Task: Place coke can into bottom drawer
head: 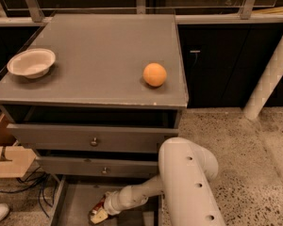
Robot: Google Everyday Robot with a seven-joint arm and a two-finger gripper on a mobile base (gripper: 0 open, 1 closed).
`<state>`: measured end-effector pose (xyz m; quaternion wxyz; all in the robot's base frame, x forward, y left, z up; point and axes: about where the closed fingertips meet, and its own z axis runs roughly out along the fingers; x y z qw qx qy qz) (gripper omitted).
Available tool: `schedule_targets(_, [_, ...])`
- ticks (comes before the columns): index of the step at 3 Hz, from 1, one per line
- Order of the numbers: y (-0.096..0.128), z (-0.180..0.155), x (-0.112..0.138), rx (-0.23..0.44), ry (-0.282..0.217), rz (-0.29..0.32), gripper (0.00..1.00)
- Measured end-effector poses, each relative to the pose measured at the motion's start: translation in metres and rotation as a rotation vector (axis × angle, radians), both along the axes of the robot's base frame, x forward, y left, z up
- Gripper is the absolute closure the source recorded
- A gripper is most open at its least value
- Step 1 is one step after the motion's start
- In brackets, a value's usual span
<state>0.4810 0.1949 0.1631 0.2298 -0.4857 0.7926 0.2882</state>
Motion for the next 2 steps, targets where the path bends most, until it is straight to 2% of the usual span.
schedule_targets(1, [0.0001,0.0000,-0.0001,0.000,0.000,0.000,0.00])
schedule_targets(2, [0.0001,0.0000,-0.0001,0.000,0.000,0.000,0.00])
